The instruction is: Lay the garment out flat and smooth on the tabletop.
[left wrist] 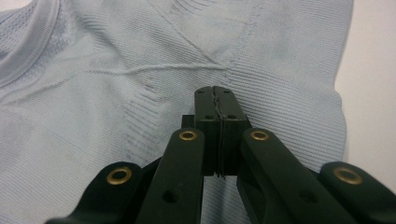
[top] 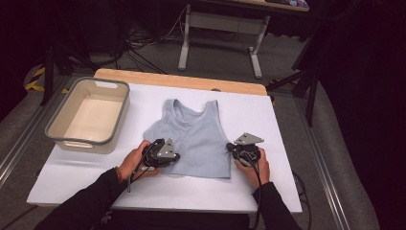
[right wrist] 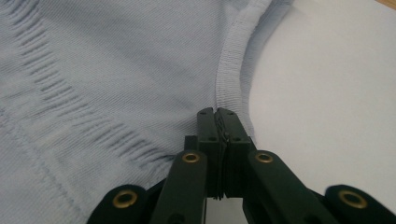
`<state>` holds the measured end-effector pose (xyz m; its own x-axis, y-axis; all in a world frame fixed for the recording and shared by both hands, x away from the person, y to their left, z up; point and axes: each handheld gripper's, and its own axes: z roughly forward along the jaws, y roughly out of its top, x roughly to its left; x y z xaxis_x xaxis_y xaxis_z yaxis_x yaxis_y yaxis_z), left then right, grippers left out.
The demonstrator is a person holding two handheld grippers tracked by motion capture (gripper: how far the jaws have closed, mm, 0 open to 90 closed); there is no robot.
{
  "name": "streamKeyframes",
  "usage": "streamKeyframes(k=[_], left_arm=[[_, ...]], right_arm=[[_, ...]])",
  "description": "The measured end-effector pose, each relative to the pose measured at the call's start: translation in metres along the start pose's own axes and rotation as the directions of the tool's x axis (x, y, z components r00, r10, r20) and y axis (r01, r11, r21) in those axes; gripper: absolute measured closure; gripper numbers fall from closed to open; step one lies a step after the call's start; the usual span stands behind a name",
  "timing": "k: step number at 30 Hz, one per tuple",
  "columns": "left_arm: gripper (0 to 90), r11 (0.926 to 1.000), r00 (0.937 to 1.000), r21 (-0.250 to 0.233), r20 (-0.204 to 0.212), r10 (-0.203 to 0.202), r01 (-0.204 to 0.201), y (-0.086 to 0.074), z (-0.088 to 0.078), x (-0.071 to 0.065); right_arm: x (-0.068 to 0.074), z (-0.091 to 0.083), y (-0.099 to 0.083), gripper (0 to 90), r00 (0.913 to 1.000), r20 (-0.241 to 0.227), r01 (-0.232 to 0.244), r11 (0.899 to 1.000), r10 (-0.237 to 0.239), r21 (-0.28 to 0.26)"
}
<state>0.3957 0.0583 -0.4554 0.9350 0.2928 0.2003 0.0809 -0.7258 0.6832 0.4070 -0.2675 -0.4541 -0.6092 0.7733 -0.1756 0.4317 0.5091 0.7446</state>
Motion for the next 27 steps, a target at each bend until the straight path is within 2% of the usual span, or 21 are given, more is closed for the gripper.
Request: streamKeyframes(k=[3, 8, 10, 12, 16, 18, 21, 23, 27], left_arm=[[87.9, 0.9999, 0.9999, 0.013, -0.009, 0.009, -0.009, 0.001, -0.004, -0.001], [87.2, 0.9965, 0.9992, -0.083, -0.038, 0.005, -0.009, 0.004, -0.032, 0.003], [87.1, 0.9951, 0.999, -0.099, -0.044, 0.0, -0.004, 0.003, -0.04, 0.004], [87.6, 0.9947, 0.9988, -0.102, -0.049, 0.007, -0.012, 0.001, -0.045, 0.002], [87.2, 0.9937, 0.9982, -0.112, -0.061, 0.001, -0.008, -0.006, -0.055, -0.002], [86.3, 0.9938, 0.9975, -0.111, -0.071, 0.0, -0.008, -0.011, -0.059, -0.005], [86.7, 0.9895, 0.9958, -0.144, -0.091, 0.002, -0.016, -0.019, -0.066, -0.01], [86.8, 0.9891, 0.9934, -0.145, -0.115, 0.009, -0.026, -0.024, -0.069, -0.013], [84.7, 0.9911, 0.9929, -0.133, -0.118, -0.017, 0.001, -0.034, -0.07, -0.014]], right_arm=[[-0.001, -0.002, 0.001, 88.8, 0.9999, 0.01, -0.001, 1.0, 0.001, -0.001], [0.001, -0.012, 0.005, 88.0, 0.9998, 0.018, 0.003, 0.999, -0.002, -0.043], [0.001, -0.019, 0.008, 87.8, 0.9999, 0.015, -0.007, 0.997, 0.008, -0.079], [0.003, -0.025, 0.011, 87.8, 0.9999, 0.004, -0.01, 0.994, 0.01, -0.108], [0.009, -0.03, 0.016, 87.8, 0.9999, -0.008, 0.01, 0.992, -0.011, -0.128], [0.012, -0.03, 0.017, 87.7, 0.9996, -0.016, 0.02, 0.991, -0.023, -0.129], [0.016, -0.029, 0.017, 86.7, 0.9991, -0.026, 0.03, 0.991, -0.033, -0.127], [0.017, -0.029, 0.017, 86.4, 0.9988, -0.028, 0.036, 0.991, -0.04, -0.128], [0.019, -0.028, 0.017, 85.8, 0.9987, -0.027, 0.041, 0.991, -0.045, -0.127]])
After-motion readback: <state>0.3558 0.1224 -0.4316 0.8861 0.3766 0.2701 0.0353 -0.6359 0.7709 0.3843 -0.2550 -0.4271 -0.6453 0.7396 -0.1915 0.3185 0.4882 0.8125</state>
